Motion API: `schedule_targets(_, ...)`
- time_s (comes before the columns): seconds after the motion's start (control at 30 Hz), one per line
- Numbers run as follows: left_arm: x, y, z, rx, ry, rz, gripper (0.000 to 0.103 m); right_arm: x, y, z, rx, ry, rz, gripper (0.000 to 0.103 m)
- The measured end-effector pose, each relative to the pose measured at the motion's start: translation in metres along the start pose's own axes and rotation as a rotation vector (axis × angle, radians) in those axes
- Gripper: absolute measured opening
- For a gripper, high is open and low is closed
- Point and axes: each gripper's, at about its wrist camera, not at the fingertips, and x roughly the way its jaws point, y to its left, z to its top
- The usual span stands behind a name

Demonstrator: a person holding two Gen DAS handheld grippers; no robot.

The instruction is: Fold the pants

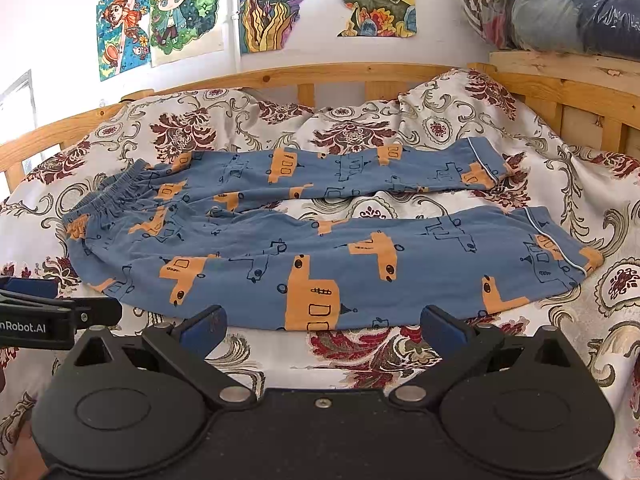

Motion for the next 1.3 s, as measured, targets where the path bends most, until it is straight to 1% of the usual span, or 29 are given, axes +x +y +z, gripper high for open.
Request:
schedule_targets(0.13,0.002,0.000,-0.002,-0.010,0.009,-0.001,0.103,0.001,-0.001,0.001,0.008,0.004,0.005,0.102)
schedule_targets(0.27,0.009,0.005,0.002,-0.062,0.053,-0.010,0.103,0.009,-0.007,0.010,0.034,0.038,0.070,0.102)
schedule_targets(0.33,0.014,0.008,0.008,-0.086,0.077,0.006,0.103,0.015,-0.009,0.020,0.031,0.057,0.104,0.102)
schedule_targets(0.43,0.019,0.013,0.026,-0.075,0.085,0.003,0.103,0.029,-0.009,0.038,0.005,0.073,0.153,0.102)
schedule_targets(0.5,0.025,0.016,0.043,-0.038,0.093,-0.001,0.103,0.041,-0.011,0.052,-0.020,0.074,0.185,0.102)
schedule_targets(0.57,0.030,0.022,0.063,-0.005,0.100,-0.003,0.103,0.058,-0.012,0.069,-0.045,0.093,0.220,0.102)
schedule_targets(0.63,0.035,0.030,0.084,0.027,0.104,-0.019,0.103,0.080,-0.009,0.090,-0.078,0.111,0.268,0.102)
schedule_targets(0.8,0.061,0.063,0.142,0.063,0.142,-0.015,0.103,0.146,0.009,0.141,-0.200,0.148,0.353,0.102)
schedule_targets(0.93,0.100,0.100,0.178,0.104,0.184,0.024,0.103,0.211,0.027,0.176,-0.290,0.199,0.457,0.102)
schedule_targets(1.0,0.121,0.117,0.192,0.135,0.186,0.027,0.103,0.241,0.037,0.189,-0.333,0.211,0.505,0.102)
schedule_targets(1.1,0.151,0.134,0.210,0.208,0.175,0.023,0.103,0.281,0.052,0.204,-0.412,0.202,0.546,0.102)
schedule_targets(1.2,0.177,0.145,0.220,0.280,0.174,-0.013,0.103,0.313,0.057,0.215,-0.438,0.208,0.580,0.102)
schedule_targets(1.3,0.196,0.150,0.228,0.341,0.188,-0.080,0.103,0.334,0.053,0.224,-0.420,0.216,0.605,0.102)
